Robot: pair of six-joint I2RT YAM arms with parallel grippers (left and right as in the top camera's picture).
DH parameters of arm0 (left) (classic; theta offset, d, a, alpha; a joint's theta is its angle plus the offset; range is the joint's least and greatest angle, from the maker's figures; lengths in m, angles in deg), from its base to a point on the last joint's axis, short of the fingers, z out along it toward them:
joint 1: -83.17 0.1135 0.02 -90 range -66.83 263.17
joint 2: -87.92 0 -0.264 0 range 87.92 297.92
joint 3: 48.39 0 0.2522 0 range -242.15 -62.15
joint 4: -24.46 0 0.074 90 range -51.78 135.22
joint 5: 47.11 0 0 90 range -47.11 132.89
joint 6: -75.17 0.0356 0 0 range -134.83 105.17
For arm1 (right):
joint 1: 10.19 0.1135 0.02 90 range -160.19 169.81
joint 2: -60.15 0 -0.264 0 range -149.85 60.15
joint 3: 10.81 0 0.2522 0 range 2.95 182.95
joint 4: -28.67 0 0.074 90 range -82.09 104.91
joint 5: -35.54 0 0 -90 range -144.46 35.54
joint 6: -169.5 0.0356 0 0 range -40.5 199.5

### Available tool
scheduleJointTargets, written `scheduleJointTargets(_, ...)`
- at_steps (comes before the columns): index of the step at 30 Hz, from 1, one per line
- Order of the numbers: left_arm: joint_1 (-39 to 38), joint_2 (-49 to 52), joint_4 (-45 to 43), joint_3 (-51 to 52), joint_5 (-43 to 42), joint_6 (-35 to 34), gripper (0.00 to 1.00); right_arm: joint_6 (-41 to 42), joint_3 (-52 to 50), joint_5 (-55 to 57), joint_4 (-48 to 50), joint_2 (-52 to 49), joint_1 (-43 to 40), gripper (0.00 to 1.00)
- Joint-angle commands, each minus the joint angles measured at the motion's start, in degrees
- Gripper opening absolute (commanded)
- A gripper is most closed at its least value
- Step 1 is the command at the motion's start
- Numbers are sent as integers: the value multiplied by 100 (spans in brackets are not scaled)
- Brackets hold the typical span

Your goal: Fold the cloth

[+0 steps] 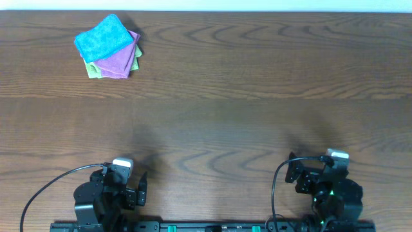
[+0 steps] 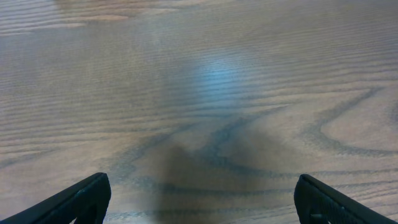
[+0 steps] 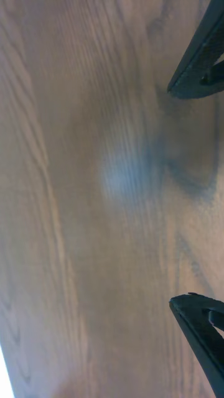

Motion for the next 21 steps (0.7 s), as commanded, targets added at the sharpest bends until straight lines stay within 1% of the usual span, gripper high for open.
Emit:
scheduleJointTargets(1,-24,-52,291,92,39,164,96,-221,-160,-125,31,83,173,99)
scheduleJointTargets(5,-24,-52,291,92,42,164,95,-540,-337,-339,26,94,269,99)
scheduleJointTargets(8,-24,-52,291,92,42,164,95,-557,-498,-428,26,114,275,99)
scheduleJointTargets(15,-24,-52,289,92,42,164,95,-966,-520,-442,26,118,280,99)
scheduleJointTargets(21,-24,-52,289,92,42,164,95,-960,-520,-487,28,120,286,99)
